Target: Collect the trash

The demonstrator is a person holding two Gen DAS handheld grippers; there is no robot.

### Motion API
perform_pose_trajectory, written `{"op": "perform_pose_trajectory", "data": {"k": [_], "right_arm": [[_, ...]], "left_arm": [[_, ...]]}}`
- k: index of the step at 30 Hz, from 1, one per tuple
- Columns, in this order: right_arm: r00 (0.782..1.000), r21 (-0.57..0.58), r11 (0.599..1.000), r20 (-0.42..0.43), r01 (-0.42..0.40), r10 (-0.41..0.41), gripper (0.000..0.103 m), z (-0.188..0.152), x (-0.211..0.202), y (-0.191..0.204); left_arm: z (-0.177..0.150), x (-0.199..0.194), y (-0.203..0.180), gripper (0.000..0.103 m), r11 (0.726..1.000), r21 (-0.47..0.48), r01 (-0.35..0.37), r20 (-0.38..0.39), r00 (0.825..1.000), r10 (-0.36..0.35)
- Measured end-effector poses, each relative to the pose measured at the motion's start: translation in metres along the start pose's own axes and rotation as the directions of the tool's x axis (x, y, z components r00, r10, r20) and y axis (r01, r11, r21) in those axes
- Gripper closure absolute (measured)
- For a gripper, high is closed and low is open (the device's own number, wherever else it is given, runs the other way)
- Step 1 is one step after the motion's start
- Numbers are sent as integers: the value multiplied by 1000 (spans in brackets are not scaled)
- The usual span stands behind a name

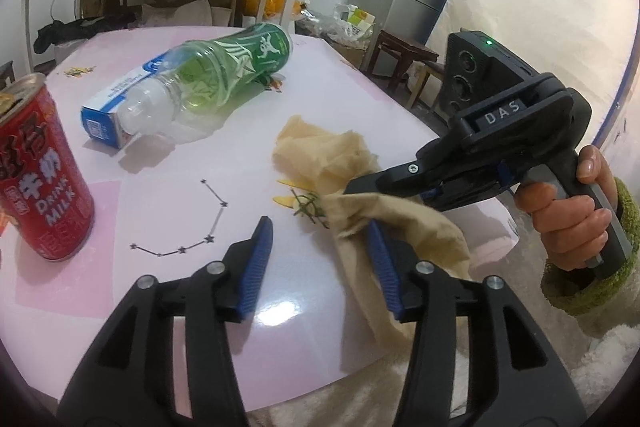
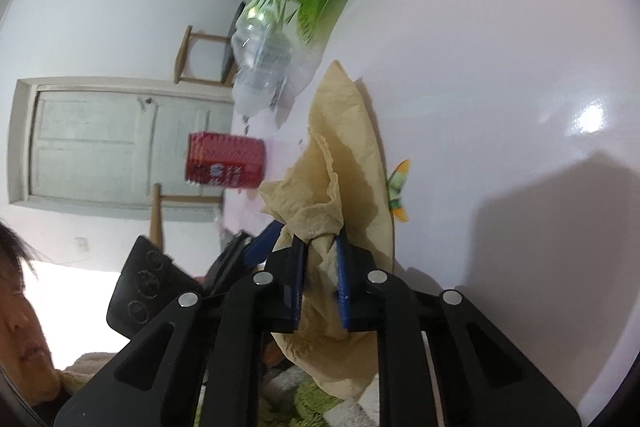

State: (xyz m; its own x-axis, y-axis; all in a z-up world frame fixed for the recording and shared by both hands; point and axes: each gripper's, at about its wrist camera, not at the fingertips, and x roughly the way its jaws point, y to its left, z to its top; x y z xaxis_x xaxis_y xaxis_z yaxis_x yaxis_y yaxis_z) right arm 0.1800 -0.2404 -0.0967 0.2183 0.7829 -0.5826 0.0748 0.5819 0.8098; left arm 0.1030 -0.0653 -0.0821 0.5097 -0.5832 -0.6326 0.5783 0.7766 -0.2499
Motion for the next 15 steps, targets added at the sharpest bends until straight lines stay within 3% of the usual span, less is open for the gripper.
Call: {"op": "perform_pose_trajectory", "data": {"k": [3, 8, 15], "right_arm": [[993, -27, 993, 43, 115, -114, 91, 1, -7, 1], [968, -81, 967, 103, 240, -231, 93, 1, -13, 8], [925, -134, 923, 177, 360, -336, 94, 2, -20, 15]], "left_arm": [[0, -3, 4, 53, 1000, -5, -20, 2, 1000, 20], [12, -11, 14, 49, 996, 11, -92, 28, 995, 92], [57, -21, 31, 39, 969, 19, -247, 90, 965, 245]]}}
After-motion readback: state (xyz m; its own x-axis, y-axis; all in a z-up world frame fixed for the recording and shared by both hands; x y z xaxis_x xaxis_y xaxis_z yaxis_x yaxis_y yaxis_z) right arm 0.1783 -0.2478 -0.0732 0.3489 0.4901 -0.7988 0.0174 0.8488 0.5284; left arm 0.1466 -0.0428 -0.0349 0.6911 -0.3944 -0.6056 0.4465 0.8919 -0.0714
